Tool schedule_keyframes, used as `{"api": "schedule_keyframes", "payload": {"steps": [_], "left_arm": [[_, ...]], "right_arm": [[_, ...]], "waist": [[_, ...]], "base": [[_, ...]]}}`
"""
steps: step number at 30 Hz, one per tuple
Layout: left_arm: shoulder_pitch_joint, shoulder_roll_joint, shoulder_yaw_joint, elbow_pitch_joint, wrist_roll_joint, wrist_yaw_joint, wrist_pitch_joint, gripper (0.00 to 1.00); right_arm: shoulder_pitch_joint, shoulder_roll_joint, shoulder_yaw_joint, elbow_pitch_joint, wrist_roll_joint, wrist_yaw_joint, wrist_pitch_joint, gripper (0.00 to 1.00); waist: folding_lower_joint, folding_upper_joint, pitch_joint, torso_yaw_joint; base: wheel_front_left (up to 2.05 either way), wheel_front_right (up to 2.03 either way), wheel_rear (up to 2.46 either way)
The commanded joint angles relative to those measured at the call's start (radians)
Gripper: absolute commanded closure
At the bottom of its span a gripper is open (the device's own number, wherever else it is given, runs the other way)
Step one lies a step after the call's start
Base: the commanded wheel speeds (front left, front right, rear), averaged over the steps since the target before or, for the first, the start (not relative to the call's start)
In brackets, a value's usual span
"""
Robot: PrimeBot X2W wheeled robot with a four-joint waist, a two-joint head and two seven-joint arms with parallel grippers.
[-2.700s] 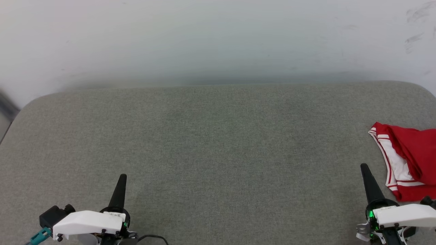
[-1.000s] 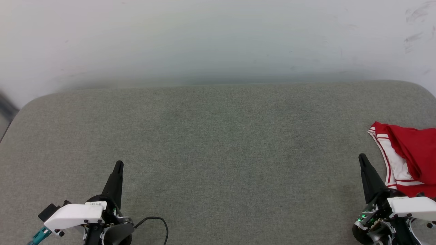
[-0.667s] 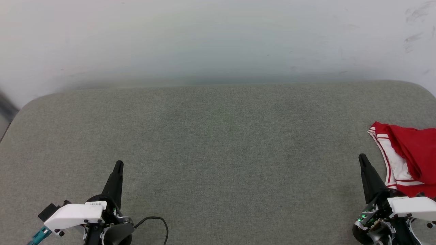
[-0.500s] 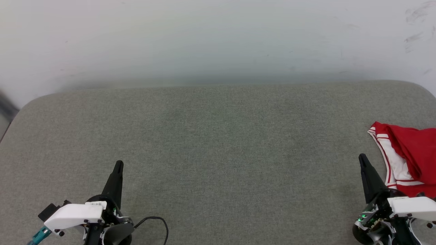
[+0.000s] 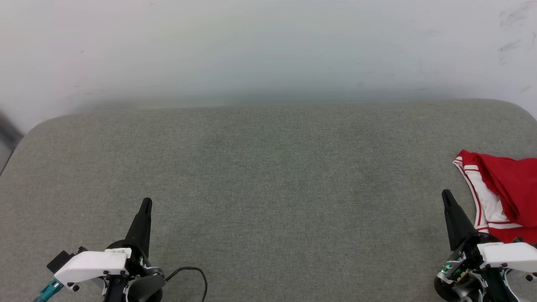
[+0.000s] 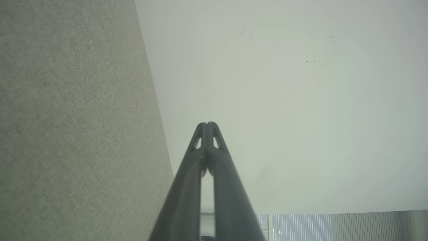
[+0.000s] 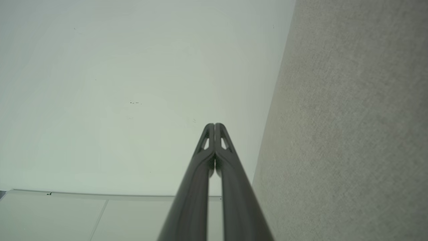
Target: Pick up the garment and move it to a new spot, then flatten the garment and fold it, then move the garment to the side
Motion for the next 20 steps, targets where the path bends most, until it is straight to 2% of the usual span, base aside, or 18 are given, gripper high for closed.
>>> {"api": "schedule_keyframes", "payload": {"steps": [1,20], "left_arm": [[-0.007,0.000,0.003,-0.001,0.000,-0.002,0.005,1.00],[-0.007,0.000,0.003,-0.001,0.000,-0.002,0.005,1.00]], "right_arm": [[-0.011,0.005,-0.001,0.001,0.003,0.000,0.001,1.00],[-0.011,0.005,-0.002,0.001,0.002,0.000,0.002,1.00]], "waist": [[0.0000,0.0000,0.000,0.000],[0.0000,0.0000,0.000,0.000]], "base": [[0.00,0.00,0.00],[0.00,0.00,0.00]]}}
